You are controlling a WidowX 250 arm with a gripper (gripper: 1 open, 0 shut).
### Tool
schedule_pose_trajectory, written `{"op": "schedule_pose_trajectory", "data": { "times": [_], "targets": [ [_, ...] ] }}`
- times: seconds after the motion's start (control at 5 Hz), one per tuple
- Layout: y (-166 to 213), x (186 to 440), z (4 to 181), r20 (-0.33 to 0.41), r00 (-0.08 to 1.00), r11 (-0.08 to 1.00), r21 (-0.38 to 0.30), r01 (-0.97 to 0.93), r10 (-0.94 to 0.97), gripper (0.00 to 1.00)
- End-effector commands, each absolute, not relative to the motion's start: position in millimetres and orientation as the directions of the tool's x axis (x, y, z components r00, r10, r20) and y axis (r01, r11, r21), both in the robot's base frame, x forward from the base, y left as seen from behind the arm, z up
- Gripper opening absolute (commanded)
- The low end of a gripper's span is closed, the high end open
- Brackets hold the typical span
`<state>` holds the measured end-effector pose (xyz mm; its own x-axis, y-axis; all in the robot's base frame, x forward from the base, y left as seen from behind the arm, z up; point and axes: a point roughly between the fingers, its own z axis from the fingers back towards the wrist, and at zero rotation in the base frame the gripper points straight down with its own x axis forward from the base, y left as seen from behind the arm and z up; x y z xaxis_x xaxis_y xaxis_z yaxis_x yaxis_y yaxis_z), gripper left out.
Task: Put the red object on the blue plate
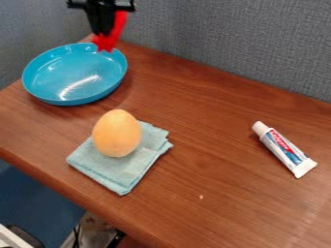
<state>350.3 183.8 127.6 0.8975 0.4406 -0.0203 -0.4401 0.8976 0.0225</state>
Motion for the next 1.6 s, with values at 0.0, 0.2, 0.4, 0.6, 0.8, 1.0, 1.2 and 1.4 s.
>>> {"op": "schedule_pose_trajectory", "data": {
  "times": [0.0, 0.2, 0.4, 0.6, 0.8, 1.0, 1.2, 1.4],
  "targets": [
    [210, 343, 143.4, 0.036, 0.875, 0.874, 0.041, -0.484, 0.483, 0.0],
    [222, 340, 131.4, 0.021, 0.866, 0.865, 0.058, -0.499, 0.499, 0.0],
    [232, 340, 117.9, 0.012, 0.861, 0.858, 0.086, -0.507, 0.508, 0.0],
    [236, 341, 104.6, 0.001, 0.859, 0.854, 0.107, -0.509, 0.512, 0.0],
    [239, 343, 93.8, -0.006, 0.856, 0.85, 0.118, -0.513, 0.517, 0.0],
    [240, 345, 88.3, -0.018, 0.852, 0.846, 0.126, -0.518, 0.524, 1.0],
    [241, 345, 85.7, -0.024, 0.851, 0.846, 0.131, -0.518, 0.525, 1.0],
    [241, 351, 81.5, -0.029, 0.848, 0.843, 0.132, -0.522, 0.529, 1.0]
  ]
}}
